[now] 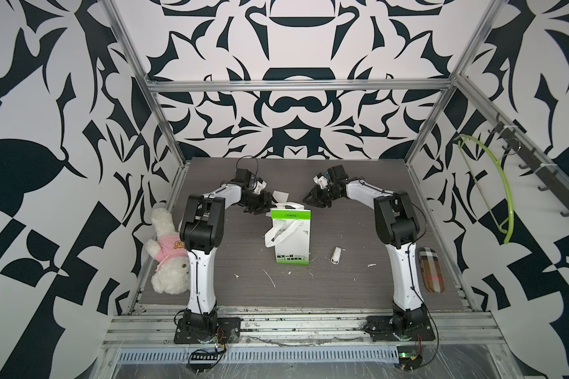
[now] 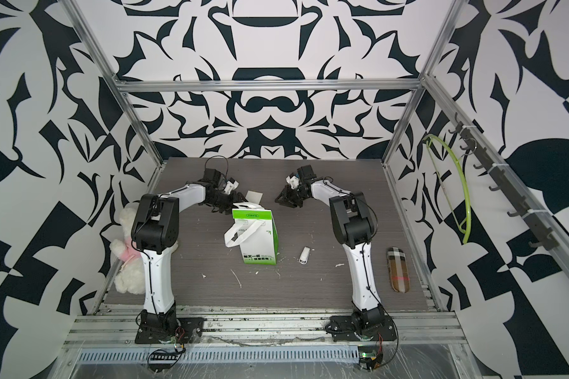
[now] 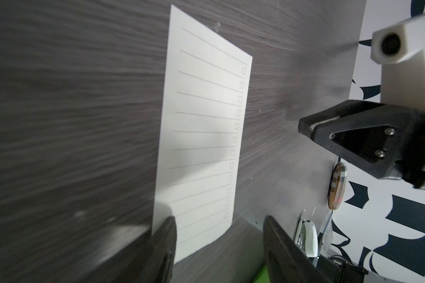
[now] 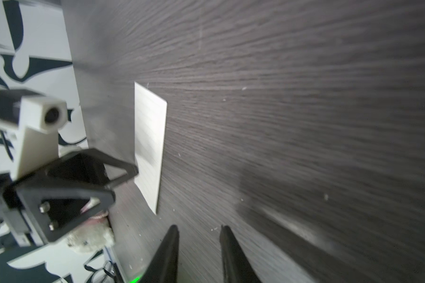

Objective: Staple the receipts to the bags
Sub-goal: Move the receipt to the center of the board.

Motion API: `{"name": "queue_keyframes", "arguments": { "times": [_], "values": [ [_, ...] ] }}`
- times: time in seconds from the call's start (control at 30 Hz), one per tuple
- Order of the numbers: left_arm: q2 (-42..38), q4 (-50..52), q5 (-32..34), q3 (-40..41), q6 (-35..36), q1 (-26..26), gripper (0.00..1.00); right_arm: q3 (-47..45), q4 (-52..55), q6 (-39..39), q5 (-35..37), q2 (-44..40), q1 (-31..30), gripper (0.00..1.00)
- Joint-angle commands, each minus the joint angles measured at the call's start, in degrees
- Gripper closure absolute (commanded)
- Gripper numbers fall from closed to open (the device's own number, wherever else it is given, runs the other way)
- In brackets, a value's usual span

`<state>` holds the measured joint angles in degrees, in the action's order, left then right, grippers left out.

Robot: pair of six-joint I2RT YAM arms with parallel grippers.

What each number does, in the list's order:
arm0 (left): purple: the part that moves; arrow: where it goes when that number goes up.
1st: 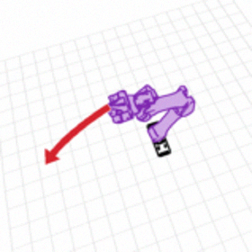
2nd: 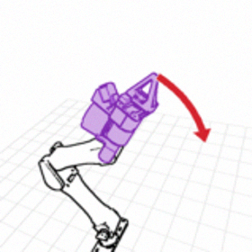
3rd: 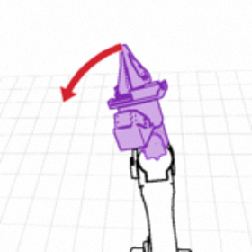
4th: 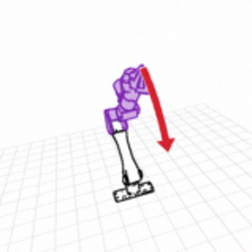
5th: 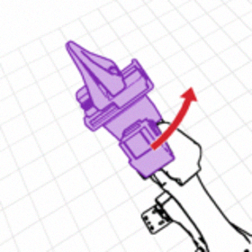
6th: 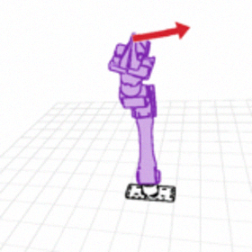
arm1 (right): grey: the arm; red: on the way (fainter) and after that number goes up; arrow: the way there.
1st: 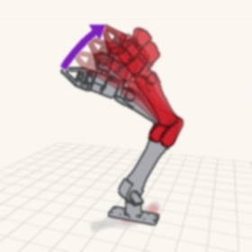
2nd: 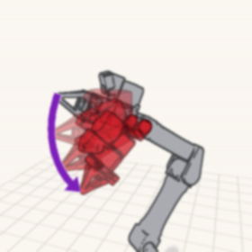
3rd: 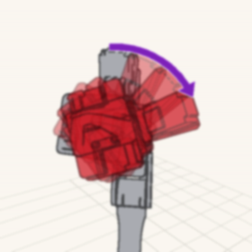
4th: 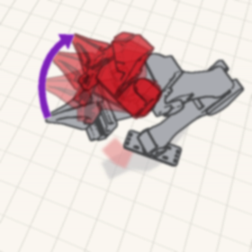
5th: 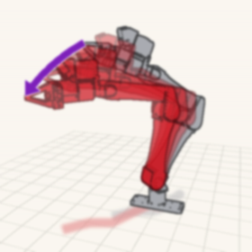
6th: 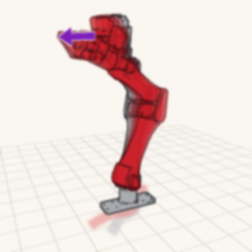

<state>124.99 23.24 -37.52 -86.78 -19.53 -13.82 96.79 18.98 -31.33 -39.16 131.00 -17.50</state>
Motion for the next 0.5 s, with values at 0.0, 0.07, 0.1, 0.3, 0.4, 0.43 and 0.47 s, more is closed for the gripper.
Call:
{"name": "queue_keyframes", "arguments": {
  "times": [0.0, 0.07, 0.1, 0.3, 0.4, 0.43, 0.47],
  "values": [
    [3.31, 0.31, 1.89, 2.23, -2.81, -1.96, 0.41, -4.26, -1.85, -3.55, 4.17, -5.04, 0.11, 0.6],
    [3.71, -0.67, 1.17, 1.93, -3.44, -3.18, 0.41, -7.0, -3.89, -6.24, 4.59, -6.14, 0.1, 0.58],
    [3.92, -1.03, 0.9, 1.64, -3.7, -3.84, 0.41, -8.23, -4.72, -7.47, 4.94, -6.66, 0.02, 0.57],
    [2.83, -4.4, -1.87, 2.44, -7.31, -5.51, 0.4, -14.71, -4.79, -11.77, 12.43, -11.34, -0.25, 0.55],
    [-1.64, -8.85, -3.59, 5.74, -9.18, -5.28, 0.28, -16.54, -7.04, -12.28, 11.86, -12.52, -0.27, 0.51],
    [-3.39, -10.45, -3.66, 7.01, -9.67, -4.85, 0.24, -16.64, -8.01, -12.04, 10.61, -12.52, -0.3, 0.51],
    [-5.24, -12.83, -3.74, 8.67, -11.13, -4.0, 0.21, -16.6, -8.68, -11.68, 9.44, -12.35, -0.41, 0.5]
  ]
}}
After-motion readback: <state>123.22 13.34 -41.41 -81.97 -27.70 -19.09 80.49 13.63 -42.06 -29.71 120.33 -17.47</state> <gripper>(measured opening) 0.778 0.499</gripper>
